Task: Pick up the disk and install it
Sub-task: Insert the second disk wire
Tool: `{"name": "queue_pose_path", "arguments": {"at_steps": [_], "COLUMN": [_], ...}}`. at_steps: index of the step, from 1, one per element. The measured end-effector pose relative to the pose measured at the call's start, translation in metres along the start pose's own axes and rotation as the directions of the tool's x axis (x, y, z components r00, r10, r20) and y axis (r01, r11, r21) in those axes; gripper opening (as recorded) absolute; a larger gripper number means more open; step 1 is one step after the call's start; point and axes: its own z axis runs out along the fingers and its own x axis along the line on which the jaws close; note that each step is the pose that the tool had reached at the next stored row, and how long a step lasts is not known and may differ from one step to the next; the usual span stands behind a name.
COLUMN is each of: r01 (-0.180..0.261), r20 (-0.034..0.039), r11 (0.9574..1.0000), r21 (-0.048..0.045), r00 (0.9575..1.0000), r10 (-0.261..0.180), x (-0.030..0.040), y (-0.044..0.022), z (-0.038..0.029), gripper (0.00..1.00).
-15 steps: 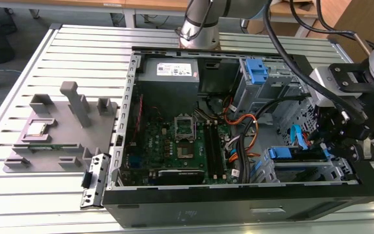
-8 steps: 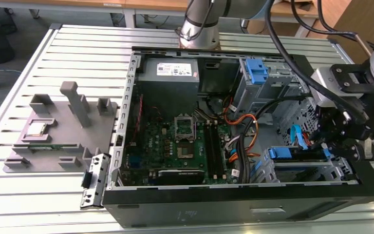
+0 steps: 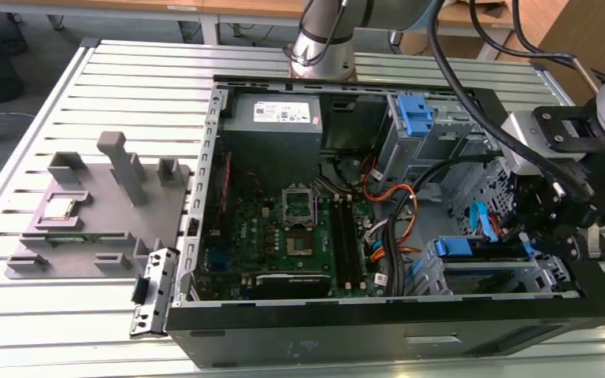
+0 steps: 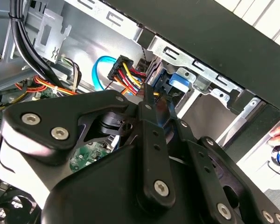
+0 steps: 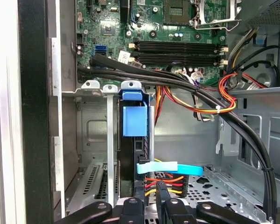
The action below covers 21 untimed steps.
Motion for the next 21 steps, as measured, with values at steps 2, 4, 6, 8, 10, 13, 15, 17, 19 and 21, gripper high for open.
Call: {"name": "queue_pose_path", "arguments": {"at_steps": [2,4,6,8,10,13,15,17,19,21], "r01": [0.000,0.000,0.000,0.000,0.000,0.000,0.000,0.000,0.000,0.000], "r20": [0.0000,0.0002,0.0003,0.0007,0.0002,0.0002,0.0003,0.0003,0.0003,0.0004], "r11": [1.0000,1.0000,1.0000,1.0000,1.0000,1.0000,1.0000,1.0000,1.0000,1.0000], "r21": [0.0000,0.0000,0.0000,0.0000,0.0000,0.0000,0.0000,0.0000,0.0000,0.0000], "r00": [1.0000,1.0000,1.0000,1.0000,1.0000,1.0000,1.0000,1.0000,1.0000,1.0000], "r10": [0.000,0.000,0.000,0.000,0.000,0.000,0.000,0.000,0.000,0.000], "x": [0.0000,0.0000,0.0000,-0.0001,-0.0006,-0.0019,-0.0028,-0.0035,-0.0041,-0.0041], "y": [0.0000,0.0000,0.0000,0.0000,-0.0001,-0.0003,-0.0005,-0.0008,-0.0011,-0.0011], "z": [0.0001,0.0002,0.0002,-0.0002,-0.0020,-0.0061,-0.0102,-0.0154,-0.0193,-0.0201], "gripper": [0.25,0.25,0.25,0.25,0.25,0.25,0.25,0.25,0.25,0.25]}}
